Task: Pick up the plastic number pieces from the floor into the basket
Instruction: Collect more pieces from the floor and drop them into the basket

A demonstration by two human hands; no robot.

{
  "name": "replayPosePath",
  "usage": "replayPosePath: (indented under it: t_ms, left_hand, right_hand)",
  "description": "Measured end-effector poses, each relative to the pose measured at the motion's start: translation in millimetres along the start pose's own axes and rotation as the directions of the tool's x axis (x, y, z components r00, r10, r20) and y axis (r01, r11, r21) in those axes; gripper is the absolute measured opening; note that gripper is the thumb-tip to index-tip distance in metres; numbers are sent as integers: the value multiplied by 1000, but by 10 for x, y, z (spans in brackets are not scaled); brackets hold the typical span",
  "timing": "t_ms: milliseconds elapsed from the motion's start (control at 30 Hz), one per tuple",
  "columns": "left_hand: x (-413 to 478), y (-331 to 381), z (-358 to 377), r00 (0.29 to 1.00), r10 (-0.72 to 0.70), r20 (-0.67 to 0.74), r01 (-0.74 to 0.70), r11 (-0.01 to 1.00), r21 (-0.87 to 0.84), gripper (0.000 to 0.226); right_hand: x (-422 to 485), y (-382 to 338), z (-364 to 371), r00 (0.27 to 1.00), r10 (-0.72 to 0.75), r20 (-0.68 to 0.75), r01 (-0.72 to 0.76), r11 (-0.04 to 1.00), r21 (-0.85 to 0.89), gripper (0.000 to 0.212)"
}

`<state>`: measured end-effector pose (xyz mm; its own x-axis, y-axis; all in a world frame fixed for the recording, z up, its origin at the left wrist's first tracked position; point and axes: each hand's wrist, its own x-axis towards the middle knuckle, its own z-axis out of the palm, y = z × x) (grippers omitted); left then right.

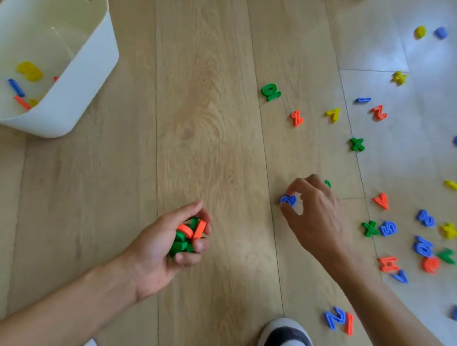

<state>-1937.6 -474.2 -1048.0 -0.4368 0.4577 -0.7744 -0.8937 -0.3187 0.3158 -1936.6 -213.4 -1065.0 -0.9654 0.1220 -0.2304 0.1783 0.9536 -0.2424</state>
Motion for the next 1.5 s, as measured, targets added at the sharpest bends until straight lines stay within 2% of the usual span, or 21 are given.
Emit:
replayPosePath:
  t_ms: [167, 367, 400, 467, 533, 567, 633, 700, 767, 933, 1067, 1133, 1200, 1267, 1300, 1367, 1433, 1500]
  left_hand:
    - [-31, -63, 67, 998, -52, -23, 54, 997, 60, 29]
    - [-44, -163, 98, 994, -95, -47, 101, 986, 130, 34]
    - [-41, -178, 105, 993, -101, -54, 107, 985, 137, 36]
    - [-25, -210, 146, 992, -109, -61, 118, 981, 151, 41]
    - [-12, -226, 229, 991, -119, -56, 127, 978, 167, 51]
    - [-7, -232, 298, 991, -124, -39, 129, 974, 185, 56]
    - [23, -246, 491, 989, -138, 49, 122, 961, 248, 60]
    - [77, -301, 738, 977, -135, 167, 75, 942, 327, 53]
    - [171, -396, 983, 959, -116, 258, 4, 917, 399, 39]
    - [191, -764, 1458, 889, -246, 387, 30, 873, 488, 42]
    - [149, -1058, 1611, 856, -289, 428, -15, 814, 581, 38]
    - [138, -1115, 1590, 854, -319, 411, -1, 790, 613, 34]
    - [119, -1126, 1501, 855, -355, 378, 34, 767, 641, 33]
    - [82, -1128, 1382, 857, -375, 354, 50, 745, 666, 30]
    - [65, -1124, 1333, 861, -377, 340, 58, 739, 672, 29]
    - [48, -1115, 1273, 880, -368, 301, 79, 737, 671, 27]
    - [47, -1081, 1253, 901, -345, 263, 92, 744, 662, 27]
    - [49, -1036, 1252, 910, -331, 248, 93, 748, 657, 28]
  right_hand:
    - [-32, 9, 93, 997, -39, -73, 41, 999, 17, 11]
    - [-77, -68, 102, 994, -104, -24, 102, 991, -84, 21]
    - [-94, -89, 63, 994, -105, -16, 104, 993, -57, 22]
    - [-186, -170, -87, 994, -103, -43, 108, 985, 132, 20]
    - [-371, -323, -290, 984, -151, -93, 175, 909, 378, 19]
    - [-494, -408, -392, 975, -198, -97, 221, 868, 444, 19]
    - [-721, -527, -549, 957, -281, -68, 277, 826, 492, 24]
    - [-897, -509, -657, 957, -283, -56, 274, 832, 482, 30]
    - [-1026, -358, -732, 969, -225, -104, 247, 855, 456, 32]
    - [-1423, 104, -801, 967, -10, -253, 128, 881, 455, 34]
    - [-1924, 468, -706, 919, 175, -353, 33, 859, 511, 43]
    - [-2322, 705, -591, 864, 343, -369, -93, 828, 553, 43]
    - [-2804, 925, -405, 825, 501, -260, -315, 791, 525, 44]
    - [-3276, 1032, -144, 799, 601, -27, -545, 742, 390, 53]
    - [-3480, 1029, -7, 780, 621, 75, -611, 731, 302, 59]
    - [-3772, 970, 219, 757, 621, 206, -653, 735, 182, 71]
    - [-3903, 924, 372, 735, 613, 288, -666, 733, 139, 87]
    - [-3933, 921, 458, 730, 624, 279, -671, 732, 119, 90]
